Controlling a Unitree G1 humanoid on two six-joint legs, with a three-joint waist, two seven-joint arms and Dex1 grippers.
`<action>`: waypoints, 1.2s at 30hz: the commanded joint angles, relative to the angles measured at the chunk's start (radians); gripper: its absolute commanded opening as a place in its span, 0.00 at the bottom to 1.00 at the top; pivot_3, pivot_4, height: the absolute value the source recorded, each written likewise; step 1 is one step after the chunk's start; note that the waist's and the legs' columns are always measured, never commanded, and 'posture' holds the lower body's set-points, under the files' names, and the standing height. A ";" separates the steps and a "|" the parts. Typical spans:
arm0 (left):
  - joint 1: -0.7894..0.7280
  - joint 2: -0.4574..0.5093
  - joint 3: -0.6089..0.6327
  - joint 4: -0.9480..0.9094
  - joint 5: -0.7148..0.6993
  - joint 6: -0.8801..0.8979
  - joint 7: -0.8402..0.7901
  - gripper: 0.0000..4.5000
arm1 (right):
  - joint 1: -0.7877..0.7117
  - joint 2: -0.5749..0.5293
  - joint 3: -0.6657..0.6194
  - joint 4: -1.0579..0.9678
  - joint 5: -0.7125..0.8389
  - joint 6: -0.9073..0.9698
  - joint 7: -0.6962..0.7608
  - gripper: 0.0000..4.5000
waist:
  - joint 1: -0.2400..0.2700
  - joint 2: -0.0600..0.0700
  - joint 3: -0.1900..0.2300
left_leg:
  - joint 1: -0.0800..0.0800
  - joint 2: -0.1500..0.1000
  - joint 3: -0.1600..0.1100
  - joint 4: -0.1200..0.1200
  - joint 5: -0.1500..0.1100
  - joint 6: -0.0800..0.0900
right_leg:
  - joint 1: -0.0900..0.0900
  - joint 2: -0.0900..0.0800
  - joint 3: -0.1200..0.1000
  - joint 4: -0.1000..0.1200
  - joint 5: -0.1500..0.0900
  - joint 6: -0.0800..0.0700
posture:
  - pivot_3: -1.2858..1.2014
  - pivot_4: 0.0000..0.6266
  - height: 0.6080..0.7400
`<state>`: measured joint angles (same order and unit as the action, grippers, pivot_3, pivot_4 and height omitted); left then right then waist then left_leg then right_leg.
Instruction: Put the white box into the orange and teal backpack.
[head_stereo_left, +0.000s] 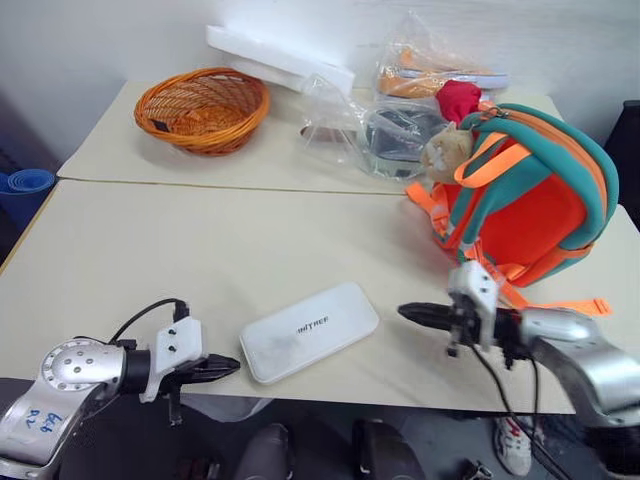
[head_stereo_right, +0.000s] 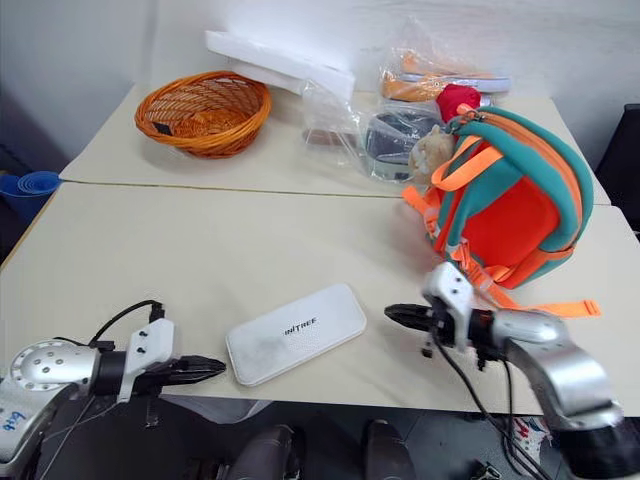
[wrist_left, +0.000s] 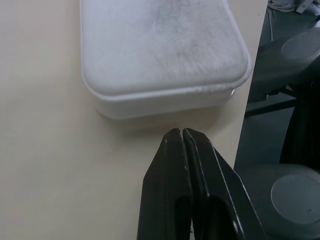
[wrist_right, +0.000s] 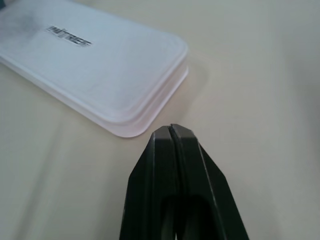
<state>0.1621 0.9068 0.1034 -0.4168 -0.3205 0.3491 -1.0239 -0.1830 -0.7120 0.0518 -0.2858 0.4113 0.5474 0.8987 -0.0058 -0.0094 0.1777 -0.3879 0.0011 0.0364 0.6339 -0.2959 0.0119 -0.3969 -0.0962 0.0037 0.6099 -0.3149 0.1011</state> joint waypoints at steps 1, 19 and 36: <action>-0.051 -0.027 -0.029 0.000 0.007 0.024 0.037 0.01 | -0.036 0.026 0.068 0.034 -0.079 -0.039 -0.028 0.00 | 0.003 0.000 0.000 | 0.000 0.000 0.000 0.000 0.000 0.000 | 0.000 0.000 0.000 0.000 0.000 0.000 | 0.52 0.24 1.00; -0.380 -0.107 -0.036 0.338 -0.059 0.225 0.043 0.15 | 0.052 0.008 0.014 -0.035 -0.090 -0.047 -0.044 0.00 | -0.010 -0.001 0.000 | 0.002 0.000 0.000 0.014 0.000 0.002 | 0.002 0.000 -0.003 0.013 0.001 0.003 | 0.52 0.24 1.00; -0.557 -0.233 -0.038 0.390 -0.390 1.111 0.159 0.92 | 0.010 0.064 0.047 0.013 -0.111 -0.078 -0.065 0.00 | -0.008 0.000 0.000 | 0.002 -0.001 -0.001 0.016 0.001 0.001 | 0.003 0.000 -0.004 0.015 0.001 0.003 | 0.52 0.24 1.00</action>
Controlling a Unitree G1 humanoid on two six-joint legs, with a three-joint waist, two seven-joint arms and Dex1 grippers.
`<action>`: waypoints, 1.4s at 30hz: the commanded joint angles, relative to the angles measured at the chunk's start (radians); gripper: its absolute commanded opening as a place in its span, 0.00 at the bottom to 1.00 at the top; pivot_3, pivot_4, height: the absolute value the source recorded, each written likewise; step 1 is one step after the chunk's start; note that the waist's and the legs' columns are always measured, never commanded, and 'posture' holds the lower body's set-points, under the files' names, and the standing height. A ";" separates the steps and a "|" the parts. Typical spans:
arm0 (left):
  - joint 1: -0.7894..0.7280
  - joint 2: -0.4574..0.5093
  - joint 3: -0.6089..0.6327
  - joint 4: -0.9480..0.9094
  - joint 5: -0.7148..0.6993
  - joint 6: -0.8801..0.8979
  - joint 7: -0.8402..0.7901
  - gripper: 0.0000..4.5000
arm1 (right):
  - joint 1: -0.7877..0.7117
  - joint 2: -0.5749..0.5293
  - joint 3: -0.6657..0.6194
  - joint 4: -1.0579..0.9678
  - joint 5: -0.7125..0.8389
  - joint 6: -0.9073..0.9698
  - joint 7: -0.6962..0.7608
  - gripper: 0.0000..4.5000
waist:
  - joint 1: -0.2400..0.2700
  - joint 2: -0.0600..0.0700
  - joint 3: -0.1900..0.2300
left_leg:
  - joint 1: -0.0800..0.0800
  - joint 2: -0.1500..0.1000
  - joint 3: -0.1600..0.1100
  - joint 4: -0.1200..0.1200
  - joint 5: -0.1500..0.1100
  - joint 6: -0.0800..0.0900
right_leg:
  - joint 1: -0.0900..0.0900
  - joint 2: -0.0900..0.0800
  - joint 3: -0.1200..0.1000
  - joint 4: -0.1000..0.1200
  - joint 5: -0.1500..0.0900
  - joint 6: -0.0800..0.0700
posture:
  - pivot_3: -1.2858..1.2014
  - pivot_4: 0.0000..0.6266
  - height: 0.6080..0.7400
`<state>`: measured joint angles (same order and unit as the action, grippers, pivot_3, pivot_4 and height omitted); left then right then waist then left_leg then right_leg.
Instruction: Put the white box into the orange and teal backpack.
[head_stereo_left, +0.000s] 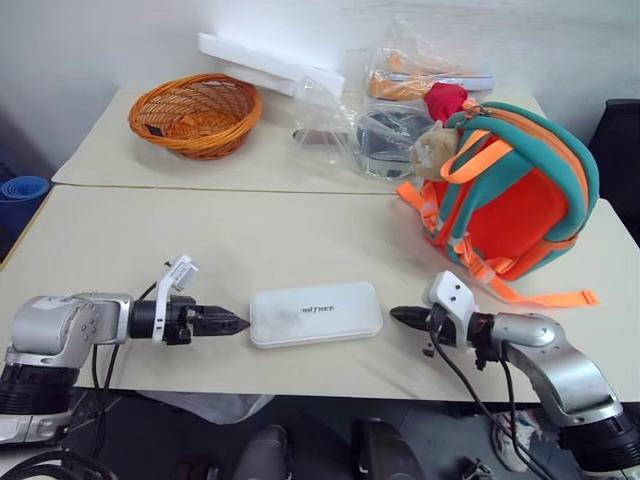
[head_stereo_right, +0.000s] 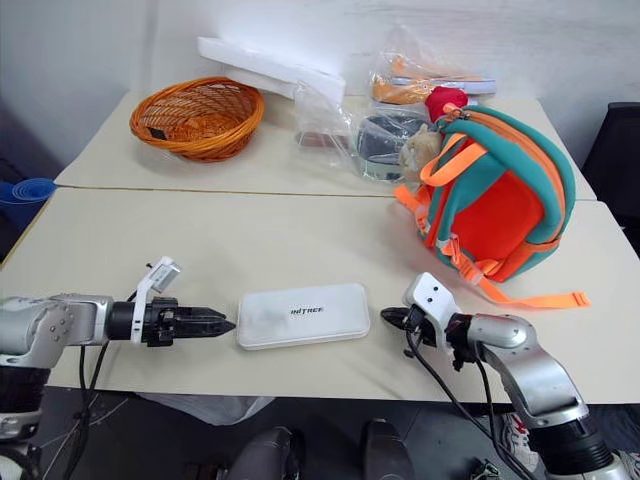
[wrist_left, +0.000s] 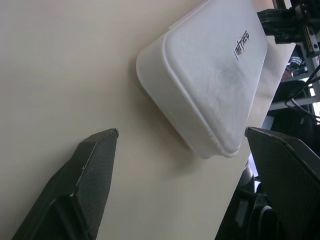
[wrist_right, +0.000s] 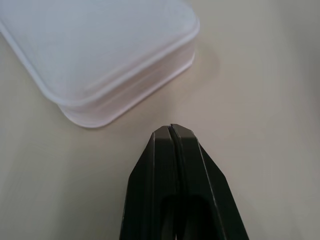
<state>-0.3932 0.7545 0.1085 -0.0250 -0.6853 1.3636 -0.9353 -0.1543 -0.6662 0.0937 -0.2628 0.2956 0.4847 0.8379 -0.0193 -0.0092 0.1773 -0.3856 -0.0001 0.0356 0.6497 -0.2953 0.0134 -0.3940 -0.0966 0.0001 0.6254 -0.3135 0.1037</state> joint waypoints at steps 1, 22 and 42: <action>-0.011 -0.112 -0.038 -0.010 -0.028 0.114 0.090 0.92 | -0.021 0.024 0.009 -0.006 -0.001 -0.017 -0.004 0.00 | 0.011 0.000 0.000 | 0.000 0.000 0.000 0.001 0.000 0.000 | 0.000 0.000 0.000 0.000 0.000 0.000 | 0.52 0.24 1.00; -0.085 -0.255 0.159 -0.022 -0.177 0.245 0.162 0.29 | 0.148 0.049 -0.285 -0.123 0.140 0.083 -0.098 0.11 | 0.017 -0.003 0.001 | -0.001 -0.002 0.000 0.002 0.002 -0.004 | 0.000 0.000 0.000 0.000 0.001 0.001 | 0.52 0.24 1.00; -0.206 -0.268 0.416 -0.017 -0.325 0.186 0.253 0.29 | -0.395 0.307 -0.375 0.264 0.150 0.085 -0.542 1.00 | 0.002 -0.005 0.002 | -0.003 -0.001 0.001 -0.002 0.005 -0.009 | -0.004 0.001 0.000 0.001 0.001 0.001 | 0.52 0.24 1.00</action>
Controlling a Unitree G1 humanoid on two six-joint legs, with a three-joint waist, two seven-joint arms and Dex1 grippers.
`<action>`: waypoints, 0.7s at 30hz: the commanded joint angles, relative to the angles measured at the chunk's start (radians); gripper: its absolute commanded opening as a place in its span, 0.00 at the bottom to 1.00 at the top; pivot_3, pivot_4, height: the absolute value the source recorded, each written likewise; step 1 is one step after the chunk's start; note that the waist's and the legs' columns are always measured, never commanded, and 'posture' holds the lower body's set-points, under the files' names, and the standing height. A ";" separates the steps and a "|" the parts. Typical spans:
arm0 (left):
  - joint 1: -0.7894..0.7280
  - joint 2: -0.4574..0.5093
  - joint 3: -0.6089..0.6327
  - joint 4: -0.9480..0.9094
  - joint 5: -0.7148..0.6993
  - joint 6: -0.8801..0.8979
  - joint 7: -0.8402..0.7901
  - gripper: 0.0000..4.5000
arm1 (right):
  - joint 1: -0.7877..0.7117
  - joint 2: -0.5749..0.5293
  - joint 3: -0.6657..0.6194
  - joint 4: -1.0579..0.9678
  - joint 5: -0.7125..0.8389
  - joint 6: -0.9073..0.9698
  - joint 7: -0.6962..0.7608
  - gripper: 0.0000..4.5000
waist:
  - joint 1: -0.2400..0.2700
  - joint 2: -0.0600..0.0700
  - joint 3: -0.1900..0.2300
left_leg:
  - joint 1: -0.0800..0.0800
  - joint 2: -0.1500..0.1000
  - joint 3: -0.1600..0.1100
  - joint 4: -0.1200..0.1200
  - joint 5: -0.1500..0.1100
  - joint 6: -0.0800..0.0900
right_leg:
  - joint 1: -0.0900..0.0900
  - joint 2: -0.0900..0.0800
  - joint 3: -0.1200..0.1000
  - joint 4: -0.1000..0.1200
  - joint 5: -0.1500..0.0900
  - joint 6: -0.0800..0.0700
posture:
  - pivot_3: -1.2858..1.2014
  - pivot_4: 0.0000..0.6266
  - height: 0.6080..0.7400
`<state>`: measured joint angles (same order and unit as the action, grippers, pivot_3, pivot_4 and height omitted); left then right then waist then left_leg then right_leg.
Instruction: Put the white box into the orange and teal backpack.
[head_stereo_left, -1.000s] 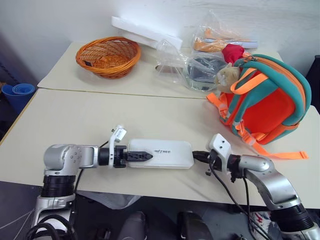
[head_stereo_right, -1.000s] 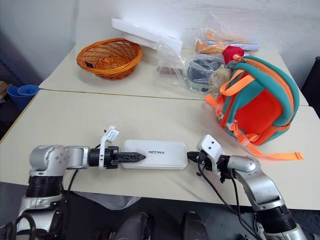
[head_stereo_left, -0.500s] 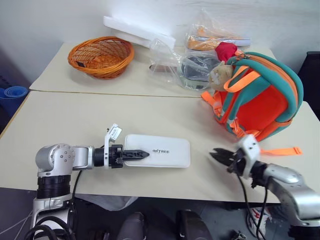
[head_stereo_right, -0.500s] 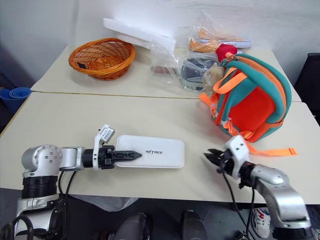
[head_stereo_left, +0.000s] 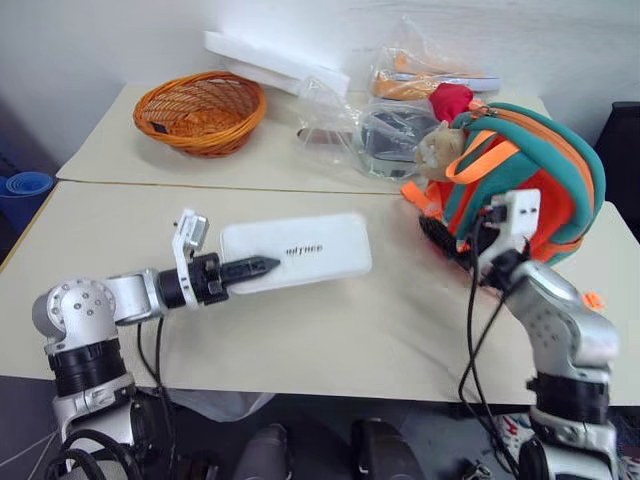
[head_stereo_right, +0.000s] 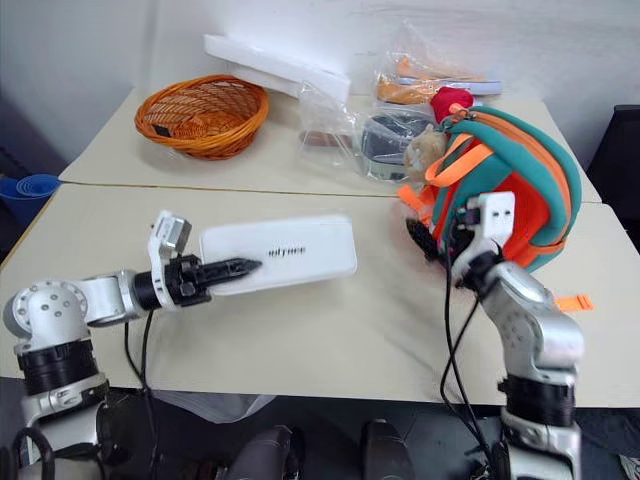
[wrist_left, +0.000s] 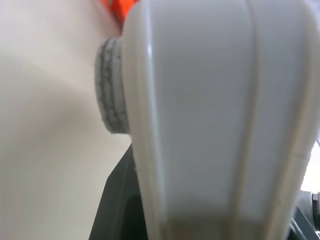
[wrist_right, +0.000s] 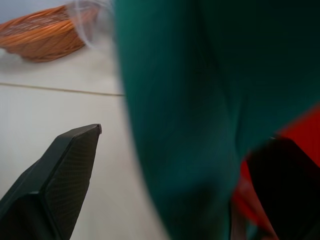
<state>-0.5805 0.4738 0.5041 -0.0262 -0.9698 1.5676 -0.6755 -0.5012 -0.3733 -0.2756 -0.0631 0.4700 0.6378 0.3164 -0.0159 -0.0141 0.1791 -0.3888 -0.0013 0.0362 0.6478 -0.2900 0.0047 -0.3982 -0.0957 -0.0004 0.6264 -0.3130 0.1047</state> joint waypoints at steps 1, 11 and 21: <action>-0.022 0.015 0.022 -0.019 -0.045 -0.020 -0.002 0.29 | -0.069 0.024 -0.005 0.096 -0.030 -0.092 -0.019 1.00 | -0.007 0.000 0.000 | 0.000 0.000 0.000 0.000 0.000 0.000 | 0.000 0.000 0.000 0.000 0.000 0.000 | 0.52 0.24 1.00; -0.029 0.045 0.067 -0.086 -0.068 -0.107 0.062 0.29 | -0.058 0.005 0.012 0.089 -0.017 -0.170 0.106 0.38 | -0.015 0.000 0.000 | -0.002 0.001 0.001 0.000 -0.001 0.001 | 0.000 0.001 -0.002 0.000 0.000 0.001 | 0.52 0.24 1.00; -0.111 0.077 0.015 -0.077 -0.020 -0.394 0.049 0.29 | 0.079 -0.238 0.017 -0.277 0.348 0.110 0.516 0.01 | -0.009 0.000 0.001 | -0.002 0.001 0.000 0.000 -0.001 0.000 | 0.000 0.000 -0.004 0.000 0.000 0.001 | 0.52 0.24 1.00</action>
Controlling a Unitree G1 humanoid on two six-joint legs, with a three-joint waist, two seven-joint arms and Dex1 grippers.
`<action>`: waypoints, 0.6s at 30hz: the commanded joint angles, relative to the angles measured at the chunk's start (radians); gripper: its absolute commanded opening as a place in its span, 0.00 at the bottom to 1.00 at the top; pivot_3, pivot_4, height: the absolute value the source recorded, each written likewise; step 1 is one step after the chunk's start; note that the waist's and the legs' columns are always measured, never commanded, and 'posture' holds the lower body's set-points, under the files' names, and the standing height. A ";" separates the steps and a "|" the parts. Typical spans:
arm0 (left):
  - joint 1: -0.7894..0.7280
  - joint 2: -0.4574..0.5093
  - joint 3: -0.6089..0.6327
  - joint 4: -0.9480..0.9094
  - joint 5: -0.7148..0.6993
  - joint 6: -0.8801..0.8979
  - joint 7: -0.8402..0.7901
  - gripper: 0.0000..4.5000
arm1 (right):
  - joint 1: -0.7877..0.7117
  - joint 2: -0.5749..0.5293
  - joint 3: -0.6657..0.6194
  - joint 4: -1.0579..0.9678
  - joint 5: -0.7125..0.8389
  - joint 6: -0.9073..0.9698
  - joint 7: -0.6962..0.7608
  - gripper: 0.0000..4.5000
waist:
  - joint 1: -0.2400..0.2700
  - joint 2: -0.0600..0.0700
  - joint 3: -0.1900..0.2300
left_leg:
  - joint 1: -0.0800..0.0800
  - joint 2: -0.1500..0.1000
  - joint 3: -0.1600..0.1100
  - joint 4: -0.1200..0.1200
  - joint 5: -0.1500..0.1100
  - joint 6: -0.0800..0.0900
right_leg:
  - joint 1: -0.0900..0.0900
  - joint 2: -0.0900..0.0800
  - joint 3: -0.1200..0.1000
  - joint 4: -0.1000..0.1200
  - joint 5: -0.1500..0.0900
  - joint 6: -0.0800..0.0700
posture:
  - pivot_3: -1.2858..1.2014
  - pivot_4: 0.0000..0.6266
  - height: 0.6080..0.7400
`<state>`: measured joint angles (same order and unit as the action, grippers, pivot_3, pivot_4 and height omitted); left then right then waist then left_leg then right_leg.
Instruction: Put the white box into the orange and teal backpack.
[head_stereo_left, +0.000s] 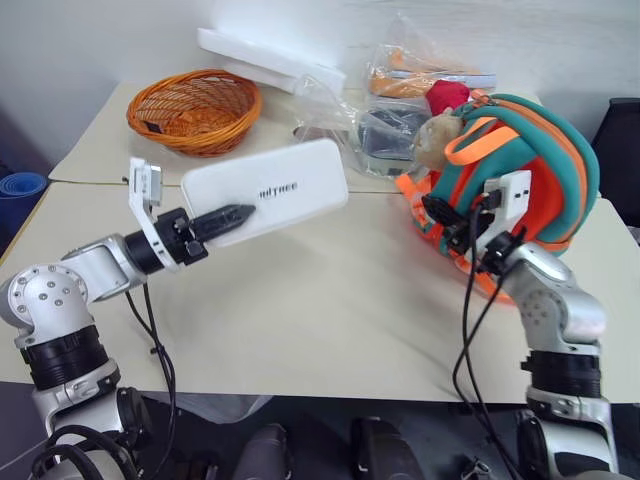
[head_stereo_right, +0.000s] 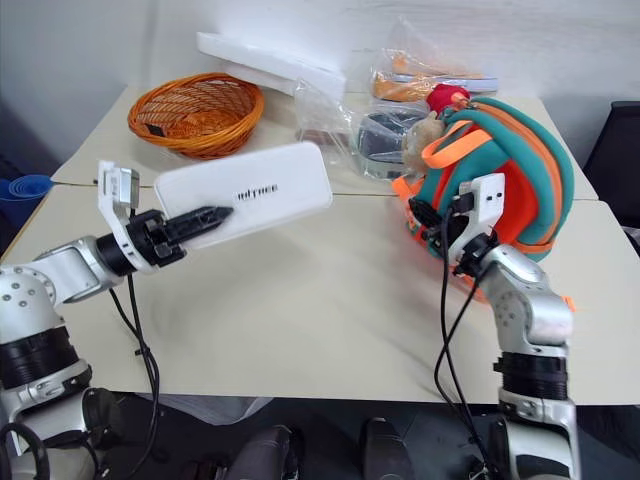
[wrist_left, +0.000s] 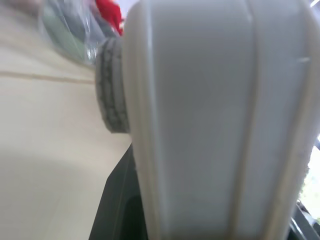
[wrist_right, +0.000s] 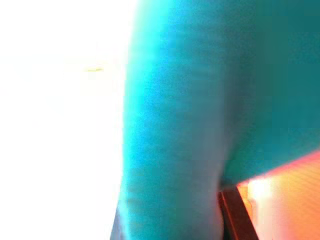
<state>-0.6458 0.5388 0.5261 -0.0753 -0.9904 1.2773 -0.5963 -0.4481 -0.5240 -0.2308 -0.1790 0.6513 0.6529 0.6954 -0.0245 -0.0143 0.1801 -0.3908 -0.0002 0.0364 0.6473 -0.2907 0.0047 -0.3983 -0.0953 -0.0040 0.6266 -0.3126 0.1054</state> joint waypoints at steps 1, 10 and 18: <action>-0.061 0.010 -0.012 -0.021 0.000 -0.127 -0.032 0.29 | 0.045 -0.132 -0.040 -0.201 0.221 0.132 0.183 0.01 | 0.000 0.000 0.000 | 0.000 0.000 0.000 0.000 -0.001 0.000 | 0.000 0.000 -0.001 -0.001 0.000 0.000 | 0.52 0.24 1.00; -0.147 -0.022 -0.154 -0.020 0.012 -0.297 -0.140 0.29 | 0.250 -0.500 -0.263 -0.322 0.569 0.330 0.490 0.01 | 0.020 -0.004 0.003 | 0.001 0.002 0.002 0.001 -0.005 0.003 | 0.004 0.000 -0.006 -0.007 0.000 0.000 | 0.52 0.24 1.00; -0.085 0.051 -0.348 -0.040 0.124 -0.424 -0.355 0.29 | 0.281 -0.521 -0.255 -0.275 0.507 0.304 0.458 0.01 | 0.024 -0.007 0.005 | 0.001 0.002 0.001 0.003 -0.004 0.003 | 0.004 -0.001 -0.005 -0.009 0.000 0.000 | 0.52 0.24 1.00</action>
<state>-0.7314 0.5690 0.1953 -0.0864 -0.9004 0.8974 -0.9125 -0.1650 -1.0324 -0.4679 -0.4561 1.1580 0.9786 1.1551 -0.0007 -0.0212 0.1848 -0.3901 0.0020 0.0375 0.6498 -0.2949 0.0072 -0.3948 -0.0966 -0.0092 0.6182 -0.3125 0.1056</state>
